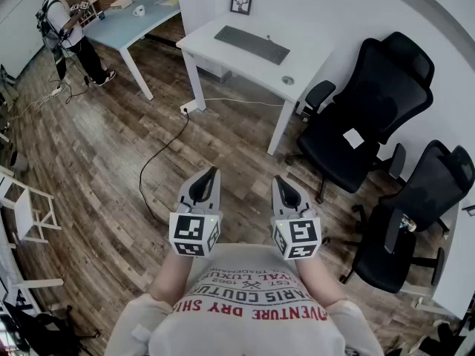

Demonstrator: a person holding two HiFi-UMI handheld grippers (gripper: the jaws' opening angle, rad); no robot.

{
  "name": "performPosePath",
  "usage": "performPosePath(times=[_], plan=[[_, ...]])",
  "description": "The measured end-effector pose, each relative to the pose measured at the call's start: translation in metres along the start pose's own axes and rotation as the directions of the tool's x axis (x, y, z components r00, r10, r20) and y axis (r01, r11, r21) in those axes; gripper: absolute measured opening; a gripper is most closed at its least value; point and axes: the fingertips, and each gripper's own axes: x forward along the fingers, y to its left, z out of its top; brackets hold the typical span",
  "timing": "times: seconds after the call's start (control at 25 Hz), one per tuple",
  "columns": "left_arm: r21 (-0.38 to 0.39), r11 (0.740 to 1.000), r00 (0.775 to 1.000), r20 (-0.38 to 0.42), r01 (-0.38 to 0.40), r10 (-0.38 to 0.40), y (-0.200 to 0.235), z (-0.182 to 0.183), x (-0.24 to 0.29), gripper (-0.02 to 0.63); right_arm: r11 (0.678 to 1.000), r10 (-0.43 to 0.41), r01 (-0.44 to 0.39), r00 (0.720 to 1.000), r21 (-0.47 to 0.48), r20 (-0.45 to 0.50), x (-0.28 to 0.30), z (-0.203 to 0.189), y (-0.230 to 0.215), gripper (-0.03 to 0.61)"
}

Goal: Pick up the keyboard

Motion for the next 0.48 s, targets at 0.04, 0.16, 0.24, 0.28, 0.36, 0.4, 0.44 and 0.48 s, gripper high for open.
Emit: performPosePath(times=[0.04, 0.16, 0.24, 0.28, 0.36, 0.4, 0.44, 0.48], plan=[[0.000, 1.000, 1.000, -0.001, 0.001, -0.001, -0.001, 0.000, 0.001, 0.031, 1.000, 0.000, 0.000, 1.000, 0.000, -0.002, 0.000, 0.000, -0.001, 0.025], [0.002, 1.000, 1.000, -0.007, 0.005, -0.005, -0.006, -0.001, 0.005, 0.031, 1.000, 0.000, 0.000, 1.000, 0.015, -0.010, -0.001, -0.003, -0.005, 0.025], [0.004, 1.000, 1.000, -0.011, 0.007, -0.007, -0.010, -0.001, 0.008, 0.031, 0.999, 0.004, -0.003, 1.000, 0.042, -0.017, -0.001, -0.006, -0.009, 0.025], [0.005, 1.000, 1.000, -0.014, 0.007, -0.007, -0.011, -0.001, 0.009, 0.031, 0.999, 0.005, -0.004, 1.000, 0.051, -0.019, -0.001, -0.006, -0.011, 0.025], [0.007, 1.000, 1.000, -0.019, 0.009, -0.009, -0.013, -0.002, 0.011, 0.031, 0.999, 0.003, -0.002, 1.000, 0.051, -0.021, -0.001, -0.007, -0.013, 0.025], [0.008, 1.000, 1.000, -0.022, 0.011, -0.010, -0.014, -0.002, 0.012, 0.031, 0.999, 0.001, 0.000, 1.000, 0.051, -0.021, -0.001, -0.008, -0.013, 0.025], [0.010, 1.000, 1.000, -0.026, 0.012, -0.011, -0.015, -0.003, 0.013, 0.031, 0.999, -0.001, 0.002, 1.000, 0.053, -0.021, -0.001, -0.009, -0.014, 0.025], [0.013, 1.000, 0.999, -0.030, 0.012, -0.012, -0.015, -0.003, 0.013, 0.031, 0.998, -0.001, 0.002, 1.000, 0.061, -0.020, -0.001, -0.010, -0.014, 0.025]])
